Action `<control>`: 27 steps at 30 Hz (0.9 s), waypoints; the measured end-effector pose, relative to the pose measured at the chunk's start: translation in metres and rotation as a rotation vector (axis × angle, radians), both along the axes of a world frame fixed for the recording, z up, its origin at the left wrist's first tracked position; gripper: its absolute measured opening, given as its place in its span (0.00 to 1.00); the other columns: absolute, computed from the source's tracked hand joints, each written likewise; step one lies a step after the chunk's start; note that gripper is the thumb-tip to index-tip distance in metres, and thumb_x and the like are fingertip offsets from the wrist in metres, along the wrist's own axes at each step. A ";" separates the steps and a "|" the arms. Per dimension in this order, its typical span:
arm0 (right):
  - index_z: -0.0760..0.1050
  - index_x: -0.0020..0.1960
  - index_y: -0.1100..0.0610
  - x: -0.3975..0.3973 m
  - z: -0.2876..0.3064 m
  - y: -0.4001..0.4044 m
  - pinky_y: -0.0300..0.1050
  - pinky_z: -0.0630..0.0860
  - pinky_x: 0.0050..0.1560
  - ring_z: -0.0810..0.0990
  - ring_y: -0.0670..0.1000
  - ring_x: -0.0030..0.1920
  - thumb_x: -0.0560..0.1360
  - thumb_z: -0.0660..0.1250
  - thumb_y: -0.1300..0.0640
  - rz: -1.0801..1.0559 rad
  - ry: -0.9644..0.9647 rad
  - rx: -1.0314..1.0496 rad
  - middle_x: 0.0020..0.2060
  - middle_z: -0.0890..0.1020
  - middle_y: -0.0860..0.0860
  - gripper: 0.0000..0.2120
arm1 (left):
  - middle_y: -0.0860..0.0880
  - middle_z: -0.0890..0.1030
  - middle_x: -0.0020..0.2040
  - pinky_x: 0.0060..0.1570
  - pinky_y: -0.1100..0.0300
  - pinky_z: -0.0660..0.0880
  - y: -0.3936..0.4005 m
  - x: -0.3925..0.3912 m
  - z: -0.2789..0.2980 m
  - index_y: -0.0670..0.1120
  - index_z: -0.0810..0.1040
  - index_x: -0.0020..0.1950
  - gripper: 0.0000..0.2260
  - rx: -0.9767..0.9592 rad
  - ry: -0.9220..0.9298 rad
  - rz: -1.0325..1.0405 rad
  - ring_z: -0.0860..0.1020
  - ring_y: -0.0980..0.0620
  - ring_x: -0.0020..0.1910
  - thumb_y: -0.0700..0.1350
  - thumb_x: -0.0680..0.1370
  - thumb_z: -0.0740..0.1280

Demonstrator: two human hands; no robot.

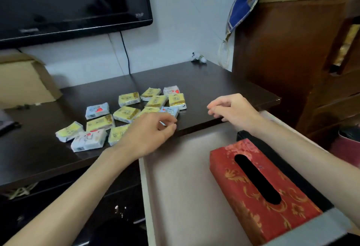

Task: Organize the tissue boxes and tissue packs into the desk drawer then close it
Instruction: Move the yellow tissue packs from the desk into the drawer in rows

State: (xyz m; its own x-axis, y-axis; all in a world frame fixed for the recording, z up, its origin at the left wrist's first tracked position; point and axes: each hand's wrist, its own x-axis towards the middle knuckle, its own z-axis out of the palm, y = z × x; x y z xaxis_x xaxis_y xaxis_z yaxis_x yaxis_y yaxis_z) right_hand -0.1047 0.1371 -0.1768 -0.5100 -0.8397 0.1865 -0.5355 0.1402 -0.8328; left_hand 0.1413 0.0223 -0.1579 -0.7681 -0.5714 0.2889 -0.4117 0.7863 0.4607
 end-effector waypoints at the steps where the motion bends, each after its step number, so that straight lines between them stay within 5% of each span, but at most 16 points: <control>1: 0.87 0.46 0.49 0.006 0.002 -0.015 0.49 0.83 0.49 0.87 0.47 0.45 0.76 0.71 0.56 0.007 -0.033 -0.010 0.41 0.89 0.48 0.06 | 0.60 0.83 0.42 0.47 0.57 0.77 -0.011 0.009 0.002 0.53 0.83 0.53 0.08 -0.011 0.007 0.032 0.80 0.63 0.42 0.50 0.77 0.68; 7: 0.85 0.50 0.45 0.022 0.004 -0.097 0.56 0.81 0.60 0.83 0.49 0.56 0.74 0.71 0.51 -0.101 -0.008 0.020 0.48 0.85 0.42 0.07 | 0.56 0.85 0.47 0.46 0.51 0.79 -0.073 0.037 0.001 0.54 0.84 0.50 0.08 -0.041 0.034 0.270 0.81 0.58 0.45 0.50 0.77 0.66; 11: 0.79 0.65 0.52 0.024 0.005 -0.131 0.60 0.79 0.62 0.81 0.56 0.59 0.73 0.71 0.44 -0.151 0.029 0.209 0.57 0.83 0.50 0.23 | 0.51 0.83 0.48 0.45 0.51 0.78 -0.091 0.021 -0.002 0.48 0.82 0.49 0.14 -0.039 -0.112 0.277 0.79 0.51 0.46 0.57 0.75 0.66; 14: 0.75 0.63 0.58 0.026 0.006 -0.146 0.61 0.80 0.59 0.81 0.55 0.54 0.72 0.70 0.38 -0.164 0.095 0.316 0.54 0.82 0.52 0.29 | 0.48 0.79 0.58 0.52 0.50 0.75 -0.095 0.004 -0.002 0.49 0.77 0.62 0.29 -0.135 -0.325 0.239 0.75 0.47 0.58 0.68 0.71 0.65; 18: 0.69 0.72 0.55 0.029 0.009 -0.159 0.57 0.77 0.63 0.77 0.58 0.65 0.67 0.70 0.30 -0.166 0.190 0.421 0.67 0.77 0.53 0.42 | 0.46 0.72 0.67 0.57 0.48 0.72 -0.096 -0.010 -0.006 0.50 0.70 0.71 0.37 -0.249 -0.450 0.258 0.68 0.46 0.67 0.70 0.69 0.66; 23: 0.72 0.66 0.52 0.029 0.014 -0.164 0.56 0.80 0.57 0.79 0.57 0.59 0.66 0.74 0.37 -0.155 0.272 0.477 0.61 0.80 0.52 0.33 | 0.47 0.68 0.69 0.59 0.47 0.73 -0.102 -0.015 -0.002 0.54 0.66 0.74 0.35 -0.153 -0.448 0.187 0.67 0.46 0.67 0.62 0.70 0.71; 27: 0.68 0.74 0.50 0.023 0.010 -0.152 0.58 0.79 0.61 0.77 0.57 0.65 0.68 0.73 0.42 -0.179 0.206 0.318 0.66 0.78 0.51 0.37 | 0.47 0.67 0.72 0.61 0.46 0.72 -0.103 -0.018 0.001 0.56 0.64 0.76 0.34 -0.135 -0.440 0.159 0.65 0.45 0.70 0.58 0.71 0.71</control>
State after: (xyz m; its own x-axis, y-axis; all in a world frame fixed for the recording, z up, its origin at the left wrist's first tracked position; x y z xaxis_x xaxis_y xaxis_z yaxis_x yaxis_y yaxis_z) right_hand -0.0820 -0.0145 -0.1665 -0.6324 -0.7733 0.0459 -0.6301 0.4790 -0.6111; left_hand 0.1232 -0.0807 -0.1568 -0.7402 -0.6714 0.0363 -0.6644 0.7386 0.1143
